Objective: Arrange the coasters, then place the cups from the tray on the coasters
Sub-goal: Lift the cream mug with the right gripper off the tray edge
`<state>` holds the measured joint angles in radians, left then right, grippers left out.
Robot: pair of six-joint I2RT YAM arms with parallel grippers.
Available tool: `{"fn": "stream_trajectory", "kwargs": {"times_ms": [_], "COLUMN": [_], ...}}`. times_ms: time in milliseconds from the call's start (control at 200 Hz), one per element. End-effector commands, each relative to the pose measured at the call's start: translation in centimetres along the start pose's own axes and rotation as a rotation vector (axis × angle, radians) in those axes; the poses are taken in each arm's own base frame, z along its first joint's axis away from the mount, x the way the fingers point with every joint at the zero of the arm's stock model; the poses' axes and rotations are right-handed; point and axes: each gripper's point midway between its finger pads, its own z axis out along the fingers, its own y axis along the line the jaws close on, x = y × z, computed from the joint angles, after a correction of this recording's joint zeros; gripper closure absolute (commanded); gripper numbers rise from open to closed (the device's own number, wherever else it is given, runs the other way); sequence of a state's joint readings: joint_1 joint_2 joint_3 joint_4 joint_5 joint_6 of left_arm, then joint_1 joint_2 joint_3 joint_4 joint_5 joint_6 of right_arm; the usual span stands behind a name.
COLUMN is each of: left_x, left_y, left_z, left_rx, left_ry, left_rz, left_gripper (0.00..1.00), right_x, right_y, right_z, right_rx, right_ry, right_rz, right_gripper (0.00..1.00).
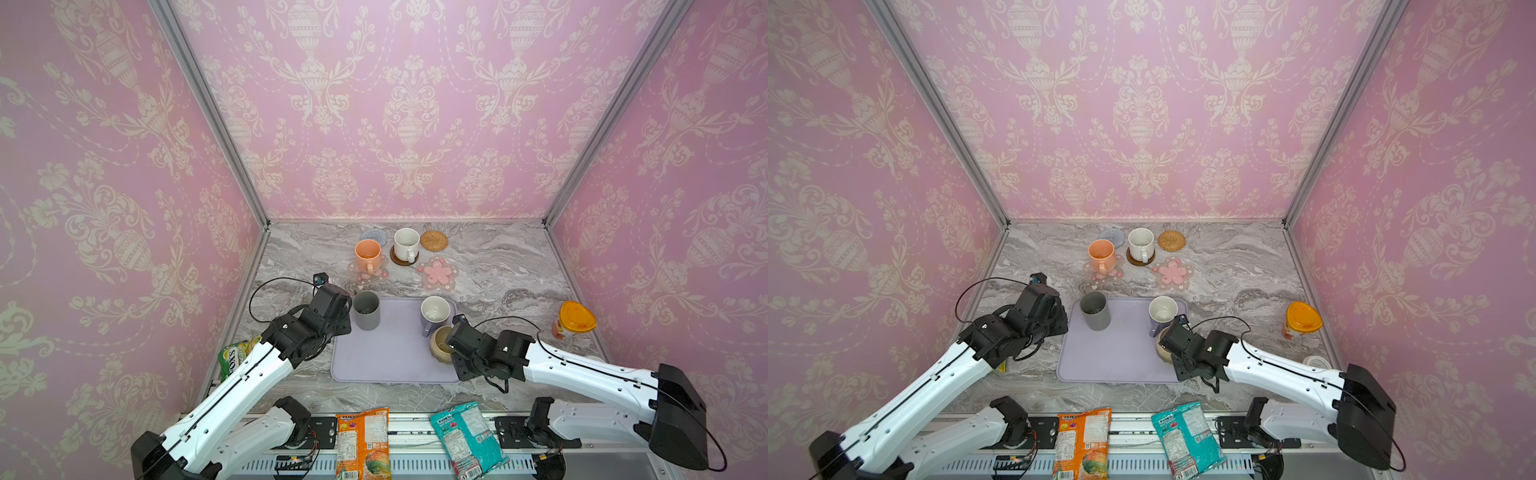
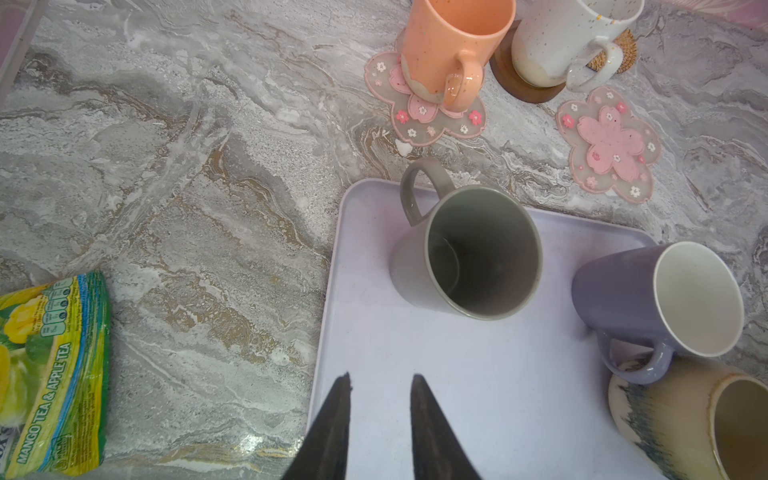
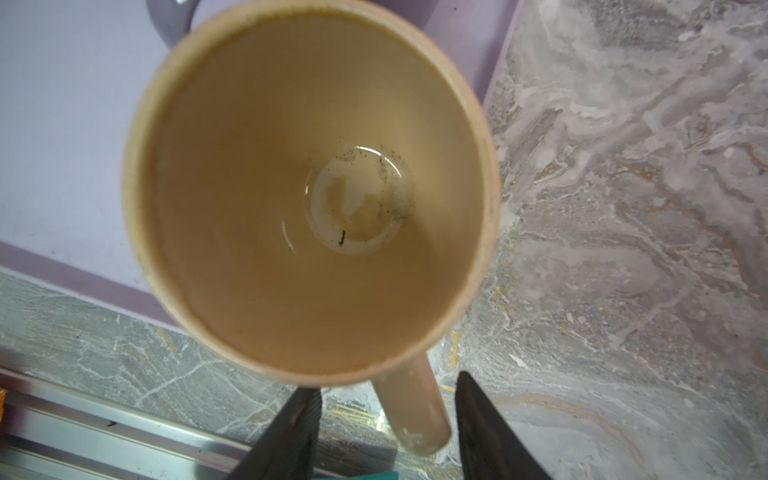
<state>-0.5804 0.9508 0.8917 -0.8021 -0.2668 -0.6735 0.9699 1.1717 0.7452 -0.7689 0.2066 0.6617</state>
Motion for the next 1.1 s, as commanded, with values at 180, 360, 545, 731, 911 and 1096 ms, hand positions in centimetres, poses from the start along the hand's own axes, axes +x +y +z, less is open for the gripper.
{"fn": "stream_trajectory", "kwargs": {"times_ms": [180, 360, 545, 731, 911, 1096], "left_x": [1.5, 1.5, 1.2, 1.4, 1.4, 1.3], "left_y": [0.4, 0.7, 1.1, 1.4, 1.4, 1.3], "left_z": [0.4, 0.2, -0.5, -0.6, -0.6, -0.7], "left_rx": [-0.008, -0.007, -0.006, -0.011, -0.01, -0.006], "left_ry": [0.036, 0.024, -0.003, -0.003, -0.001, -0.006], "left_rz": [-0.007, -0.018, -0.022, -0.022, -0.025, -0.026], "left_gripper": [0.72, 0.72, 0.72, 0.72, 0.72, 0.72], "right_x": [0.3, 0.8, 0.8, 0.7, 0.7, 0.8], "right_y": [0.7, 1.1, 1.3, 1.5, 1.6, 1.8], "right_z": [0.9, 1.7, 2.0, 1.8, 1.4, 1.0], "right_rx": [-0.031, -0.041, -0.04, -0.053, -0.068, -0.093], "right_ry": [0.023, 0.054, 0.062, 0.058, 0.05, 0.042], "right_rz": [-0.01, -0.023, -0.023, -0.022, -0.032, -0.034], "right_gripper": [0.53, 0.59, 0.69, 0.82, 1.0, 1.0]}}
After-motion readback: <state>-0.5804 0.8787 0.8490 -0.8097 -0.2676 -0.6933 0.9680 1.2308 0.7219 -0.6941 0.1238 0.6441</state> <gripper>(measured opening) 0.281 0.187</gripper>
